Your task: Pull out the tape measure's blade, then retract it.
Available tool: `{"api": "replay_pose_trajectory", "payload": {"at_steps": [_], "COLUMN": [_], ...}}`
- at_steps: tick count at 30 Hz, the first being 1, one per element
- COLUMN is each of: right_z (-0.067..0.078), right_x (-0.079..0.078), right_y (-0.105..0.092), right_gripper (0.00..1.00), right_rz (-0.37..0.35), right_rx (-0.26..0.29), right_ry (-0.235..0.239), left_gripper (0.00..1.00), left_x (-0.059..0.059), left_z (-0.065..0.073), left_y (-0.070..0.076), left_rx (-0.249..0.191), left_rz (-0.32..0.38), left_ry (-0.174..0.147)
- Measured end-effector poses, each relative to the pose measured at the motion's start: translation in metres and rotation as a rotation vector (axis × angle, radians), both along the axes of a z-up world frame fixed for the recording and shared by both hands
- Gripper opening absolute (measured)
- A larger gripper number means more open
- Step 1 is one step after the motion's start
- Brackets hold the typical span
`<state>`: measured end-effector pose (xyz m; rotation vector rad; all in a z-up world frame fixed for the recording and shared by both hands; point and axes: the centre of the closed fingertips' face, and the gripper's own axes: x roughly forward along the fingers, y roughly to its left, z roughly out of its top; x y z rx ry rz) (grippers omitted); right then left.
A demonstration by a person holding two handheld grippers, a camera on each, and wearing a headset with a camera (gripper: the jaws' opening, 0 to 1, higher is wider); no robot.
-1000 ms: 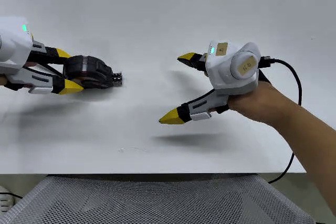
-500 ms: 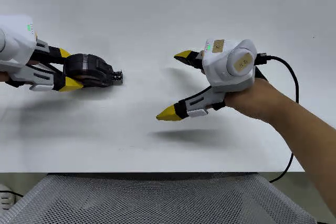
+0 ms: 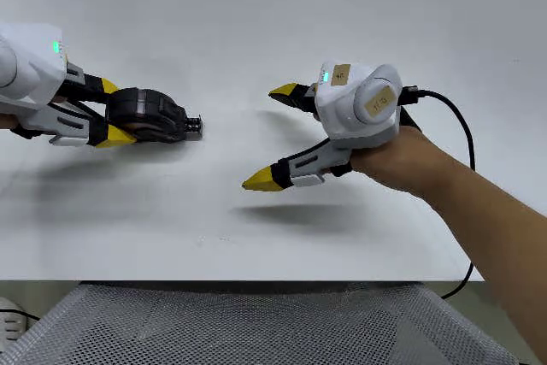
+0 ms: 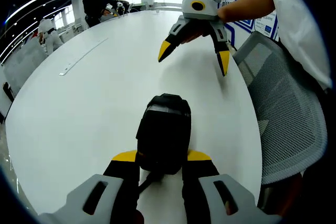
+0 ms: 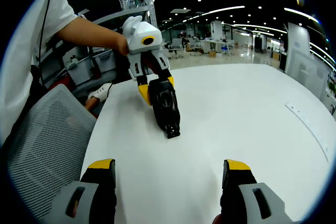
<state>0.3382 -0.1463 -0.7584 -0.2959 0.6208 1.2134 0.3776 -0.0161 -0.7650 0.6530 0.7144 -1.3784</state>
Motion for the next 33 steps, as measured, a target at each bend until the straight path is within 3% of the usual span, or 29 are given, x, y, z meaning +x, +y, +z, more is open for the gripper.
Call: {"api": "replay_pose_trajectory", "payload": {"at_steps": [17,33], "right_z": [-0.008,-0.020], "right_x": [0.011,0.026], "right_y": [0.028,0.049], "right_gripper": [0.68,0.45], "right_rz": [0.039,0.067], "right_rx": [0.015,0.039], "right_ry": [-0.037,-0.064], "left_gripper": [0.25,0.26], "left_x": [0.000,0.001], "left_z": [0.001,0.000], "left_y": [0.000,0.001], "left_rx": [0.010,0.015], "left_rz": [0.001,0.012], "left_ry": [0.023,0.044]}}
